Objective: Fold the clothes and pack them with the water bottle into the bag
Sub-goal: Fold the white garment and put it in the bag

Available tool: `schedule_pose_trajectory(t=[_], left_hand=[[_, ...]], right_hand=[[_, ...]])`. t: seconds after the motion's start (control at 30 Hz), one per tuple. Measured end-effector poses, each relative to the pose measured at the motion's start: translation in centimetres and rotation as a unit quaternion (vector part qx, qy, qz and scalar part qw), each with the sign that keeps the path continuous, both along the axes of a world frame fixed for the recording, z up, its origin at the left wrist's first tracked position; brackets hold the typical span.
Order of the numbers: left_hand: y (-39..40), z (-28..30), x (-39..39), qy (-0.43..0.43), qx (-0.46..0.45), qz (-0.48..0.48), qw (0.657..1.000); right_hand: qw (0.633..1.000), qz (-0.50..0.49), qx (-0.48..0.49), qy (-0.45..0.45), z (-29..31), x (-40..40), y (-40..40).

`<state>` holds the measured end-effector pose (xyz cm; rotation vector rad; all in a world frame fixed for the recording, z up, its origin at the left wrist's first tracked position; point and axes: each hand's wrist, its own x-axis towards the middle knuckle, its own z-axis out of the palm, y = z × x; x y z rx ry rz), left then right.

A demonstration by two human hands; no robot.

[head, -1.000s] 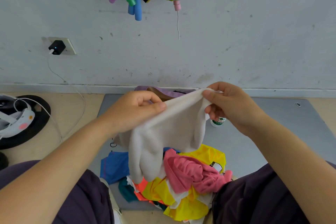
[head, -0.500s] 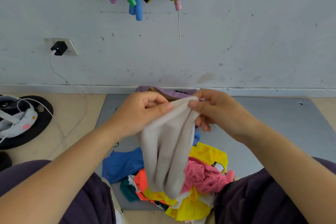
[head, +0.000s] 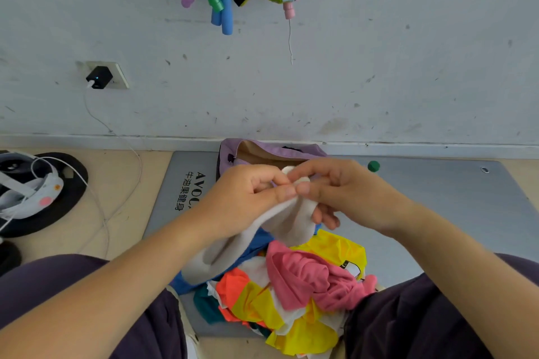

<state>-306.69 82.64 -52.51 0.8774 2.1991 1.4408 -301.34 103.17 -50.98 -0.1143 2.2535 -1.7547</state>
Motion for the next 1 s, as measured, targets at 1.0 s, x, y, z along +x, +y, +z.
schedule_pose_trajectory(t=[1.0], left_hand=[[-0.5,0.8,-0.7,0.022,-0.024,-0.017,0.999]], right_hand=[[0.997,0.073,-0.001,-0.024,-0.4,0.2,-0.7]])
